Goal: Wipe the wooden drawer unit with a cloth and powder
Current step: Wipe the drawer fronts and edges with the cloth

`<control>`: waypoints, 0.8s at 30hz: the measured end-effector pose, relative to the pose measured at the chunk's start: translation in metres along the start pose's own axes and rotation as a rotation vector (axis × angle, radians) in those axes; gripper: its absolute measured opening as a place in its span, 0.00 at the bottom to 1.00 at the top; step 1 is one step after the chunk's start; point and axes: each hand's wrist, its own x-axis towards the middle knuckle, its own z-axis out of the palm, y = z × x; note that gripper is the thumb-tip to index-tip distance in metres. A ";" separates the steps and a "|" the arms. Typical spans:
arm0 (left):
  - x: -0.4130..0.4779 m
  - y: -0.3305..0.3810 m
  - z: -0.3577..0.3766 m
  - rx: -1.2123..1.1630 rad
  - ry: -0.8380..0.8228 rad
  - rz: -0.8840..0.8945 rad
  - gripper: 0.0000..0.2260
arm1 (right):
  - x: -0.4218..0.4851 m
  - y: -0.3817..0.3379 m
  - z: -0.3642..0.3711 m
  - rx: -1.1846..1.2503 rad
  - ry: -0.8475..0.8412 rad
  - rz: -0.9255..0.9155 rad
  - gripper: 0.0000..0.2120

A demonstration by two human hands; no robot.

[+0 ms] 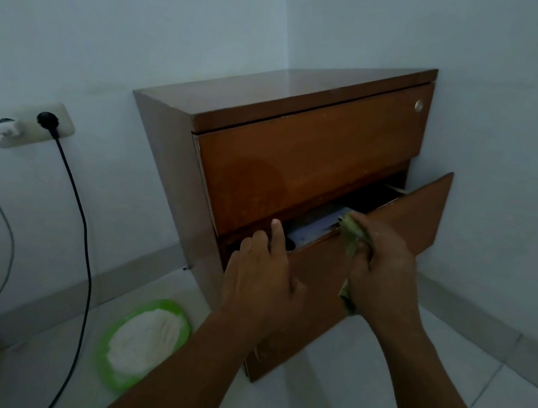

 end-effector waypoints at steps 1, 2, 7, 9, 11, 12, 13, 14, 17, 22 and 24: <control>-0.002 0.001 0.000 -0.029 0.002 0.015 0.40 | 0.001 0.003 0.001 -0.033 0.019 0.020 0.21; -0.006 0.001 0.000 -0.050 0.014 0.035 0.39 | 0.001 0.004 0.001 -0.059 0.024 0.034 0.22; -0.046 -0.020 0.011 -0.097 0.215 0.105 0.29 | 0.004 -0.022 0.013 -0.076 -0.029 -0.054 0.21; -0.066 -0.031 0.020 -0.130 0.321 0.103 0.24 | -0.006 -0.040 0.023 -0.047 -0.147 -0.161 0.20; -0.082 -0.039 0.025 -0.157 0.385 0.125 0.23 | -0.023 -0.045 0.035 -0.096 -0.295 -0.287 0.20; -0.087 -0.043 0.026 -0.160 0.398 0.140 0.23 | -0.031 -0.042 0.039 -0.136 -0.351 -0.337 0.20; -0.090 -0.045 0.026 -0.158 0.401 0.160 0.23 | -0.037 -0.037 0.042 -0.159 -0.379 -0.371 0.20; -0.092 -0.047 0.024 -0.152 0.395 0.181 0.23 | -0.041 -0.032 0.043 -0.163 -0.385 -0.394 0.20; -0.090 -0.050 0.020 -0.133 0.362 0.207 0.24 | -0.041 -0.027 0.044 -0.135 -0.354 -0.441 0.22; -0.075 -0.047 0.009 -0.090 0.247 0.274 0.26 | -0.026 0.001 0.050 -0.107 -0.195 -0.495 0.19; -0.063 -0.039 -0.001 -0.001 0.160 0.328 0.28 | -0.014 0.023 0.049 -0.114 -0.079 -0.450 0.18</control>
